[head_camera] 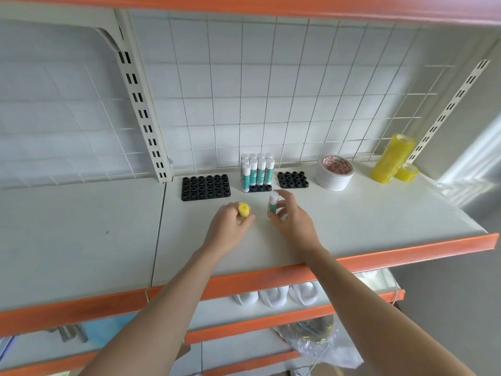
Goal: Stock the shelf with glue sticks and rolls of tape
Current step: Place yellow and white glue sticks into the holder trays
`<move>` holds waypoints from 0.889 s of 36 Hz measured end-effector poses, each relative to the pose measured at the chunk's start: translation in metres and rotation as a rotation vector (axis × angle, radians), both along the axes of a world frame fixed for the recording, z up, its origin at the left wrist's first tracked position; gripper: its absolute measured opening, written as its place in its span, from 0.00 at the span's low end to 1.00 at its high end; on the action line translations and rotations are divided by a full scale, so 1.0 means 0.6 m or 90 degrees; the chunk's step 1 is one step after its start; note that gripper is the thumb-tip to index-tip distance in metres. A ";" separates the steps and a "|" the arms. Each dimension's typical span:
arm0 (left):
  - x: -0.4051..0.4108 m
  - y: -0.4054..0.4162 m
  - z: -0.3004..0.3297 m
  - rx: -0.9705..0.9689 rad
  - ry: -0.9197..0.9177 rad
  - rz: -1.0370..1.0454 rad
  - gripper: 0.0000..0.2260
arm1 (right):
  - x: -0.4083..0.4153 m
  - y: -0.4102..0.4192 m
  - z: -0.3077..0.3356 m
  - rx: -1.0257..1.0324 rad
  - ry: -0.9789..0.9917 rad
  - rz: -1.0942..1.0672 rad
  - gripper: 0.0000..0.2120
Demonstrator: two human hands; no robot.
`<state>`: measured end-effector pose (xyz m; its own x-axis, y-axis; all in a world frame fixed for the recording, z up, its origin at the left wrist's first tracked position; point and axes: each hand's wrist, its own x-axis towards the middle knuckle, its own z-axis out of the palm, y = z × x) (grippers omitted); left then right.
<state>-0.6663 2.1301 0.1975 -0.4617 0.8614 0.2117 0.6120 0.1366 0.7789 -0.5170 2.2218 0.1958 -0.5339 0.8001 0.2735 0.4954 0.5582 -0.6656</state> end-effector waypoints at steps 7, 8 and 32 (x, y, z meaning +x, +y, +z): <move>-0.015 0.014 -0.002 -0.070 -0.001 -0.030 0.10 | -0.003 0.001 0.005 -0.032 -0.001 -0.003 0.24; -0.015 0.013 -0.003 -0.071 0.008 -0.033 0.10 | -0.003 0.001 0.005 -0.032 -0.001 -0.002 0.25; -0.006 0.004 -0.006 -0.102 0.075 0.041 0.09 | -0.003 0.000 -0.002 0.008 0.016 0.053 0.23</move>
<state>-0.6699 2.1327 0.1937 -0.4968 0.8582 0.1295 0.6835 0.2949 0.6678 -0.5190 2.2219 0.1943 -0.5919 0.7490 0.2976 0.4301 0.6058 -0.6693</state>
